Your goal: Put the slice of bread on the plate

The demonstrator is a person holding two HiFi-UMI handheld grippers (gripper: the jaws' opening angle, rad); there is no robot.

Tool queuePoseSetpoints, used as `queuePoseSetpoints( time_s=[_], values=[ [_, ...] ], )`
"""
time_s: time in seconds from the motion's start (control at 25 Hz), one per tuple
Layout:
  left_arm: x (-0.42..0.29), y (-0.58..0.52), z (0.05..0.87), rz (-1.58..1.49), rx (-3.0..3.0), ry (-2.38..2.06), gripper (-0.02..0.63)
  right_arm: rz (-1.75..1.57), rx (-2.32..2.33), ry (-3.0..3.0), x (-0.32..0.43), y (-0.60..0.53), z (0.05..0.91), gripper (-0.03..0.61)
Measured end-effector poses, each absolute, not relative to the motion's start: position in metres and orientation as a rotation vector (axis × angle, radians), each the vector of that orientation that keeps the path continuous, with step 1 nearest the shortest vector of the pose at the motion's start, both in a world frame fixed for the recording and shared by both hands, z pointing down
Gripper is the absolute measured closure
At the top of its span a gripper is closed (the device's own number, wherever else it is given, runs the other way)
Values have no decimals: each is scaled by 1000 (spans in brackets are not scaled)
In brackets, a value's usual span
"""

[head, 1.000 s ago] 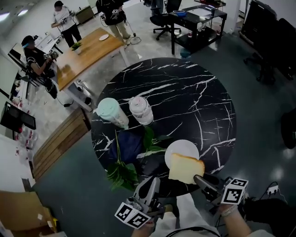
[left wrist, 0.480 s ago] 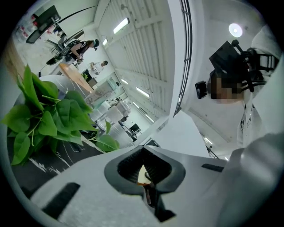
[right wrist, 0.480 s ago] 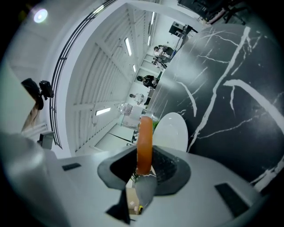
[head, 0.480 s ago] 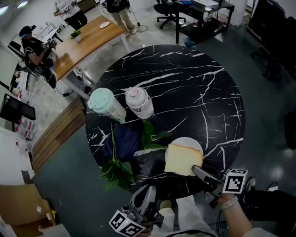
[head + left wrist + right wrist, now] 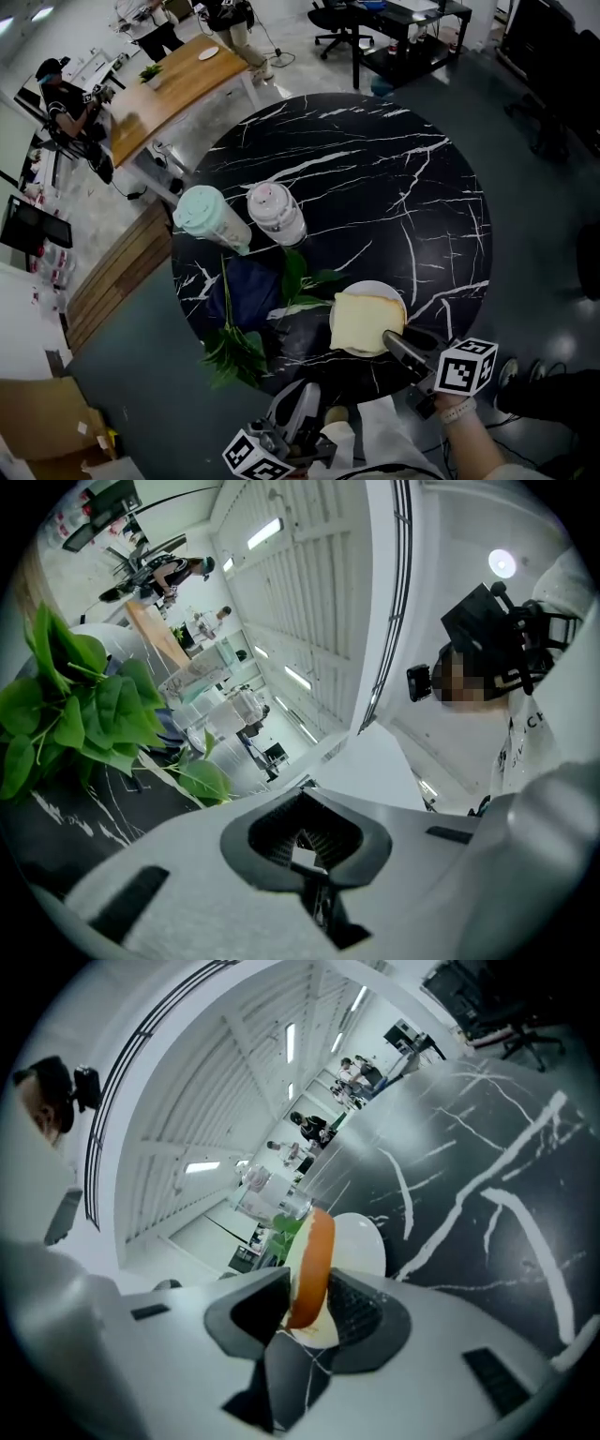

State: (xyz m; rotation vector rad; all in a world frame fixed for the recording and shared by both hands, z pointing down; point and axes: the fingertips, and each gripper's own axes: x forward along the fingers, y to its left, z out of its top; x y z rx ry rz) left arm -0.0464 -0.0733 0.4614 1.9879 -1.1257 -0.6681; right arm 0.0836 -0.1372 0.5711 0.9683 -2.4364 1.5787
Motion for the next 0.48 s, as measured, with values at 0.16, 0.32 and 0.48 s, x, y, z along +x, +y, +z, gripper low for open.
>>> queuePoseSetpoints(
  time_s=[0.16, 0.32, 0.48],
  values=[
    [-37, -71, 457, -668, 1991, -1098, 604, 1462, 1025, -2418, 86, -144, 571, 460],
    [-34, -74, 451, -674, 2006, -1081, 604, 1363, 1094, -2375, 94, -147, 575, 436],
    [-37, -74, 448, -676, 2014, -1080, 604, 1181, 1165, -2357, 101, -148, 574, 414]
  ],
)
